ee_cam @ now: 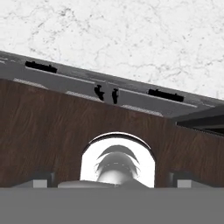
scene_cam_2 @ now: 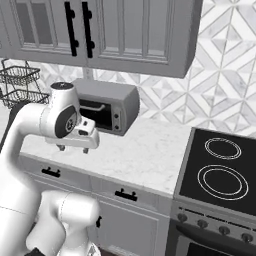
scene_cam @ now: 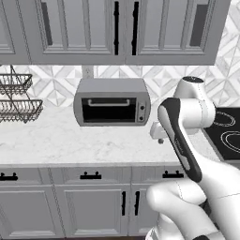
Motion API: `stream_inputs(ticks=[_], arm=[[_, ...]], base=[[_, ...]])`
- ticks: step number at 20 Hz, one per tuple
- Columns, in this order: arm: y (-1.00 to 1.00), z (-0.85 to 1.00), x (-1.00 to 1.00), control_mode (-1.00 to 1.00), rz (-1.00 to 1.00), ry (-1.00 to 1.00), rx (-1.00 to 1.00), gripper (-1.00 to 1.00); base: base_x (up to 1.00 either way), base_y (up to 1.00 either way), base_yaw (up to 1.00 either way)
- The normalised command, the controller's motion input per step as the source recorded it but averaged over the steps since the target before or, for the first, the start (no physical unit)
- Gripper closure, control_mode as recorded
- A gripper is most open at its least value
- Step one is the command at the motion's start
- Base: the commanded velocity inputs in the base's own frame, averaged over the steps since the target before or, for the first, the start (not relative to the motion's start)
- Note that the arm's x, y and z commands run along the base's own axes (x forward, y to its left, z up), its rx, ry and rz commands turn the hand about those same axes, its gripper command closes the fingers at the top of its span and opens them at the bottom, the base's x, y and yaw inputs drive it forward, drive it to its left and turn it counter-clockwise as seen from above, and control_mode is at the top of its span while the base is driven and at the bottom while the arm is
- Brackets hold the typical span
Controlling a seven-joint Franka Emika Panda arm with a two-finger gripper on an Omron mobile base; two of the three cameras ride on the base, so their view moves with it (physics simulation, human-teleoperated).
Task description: Navigate to the stand mixer.
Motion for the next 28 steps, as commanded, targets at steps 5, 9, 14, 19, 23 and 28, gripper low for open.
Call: stream_inputs(ticks=[5,9,14,19,23,28], arm=[[0.00,0.00,0.00,1.00,0.00,0.00,0.00,-1.00],[0.00,0.00,0.00,1.00,0.00,0.00,0.00,-1.00],[0.00,0.00,0.00,1.00,0.00,0.00,0.00,-1.00],[0.00,0.00,0.00,1.00,0.00,0.00,0.00,-1.00],[0.00,0.00,0.00,1.00,0.00,0.00,0.00,-1.00],[0.00,0.00,0.00,1.00,0.00,0.00,0.00,-1.00]], base=[[-0.32,0.09,0.33],[-0.03,0.14,0.74],[0.00,0.01,0.91],[0.08,0.00,0.99],[0.13,0.00,1.00],[0.04,0.00,1.00]])
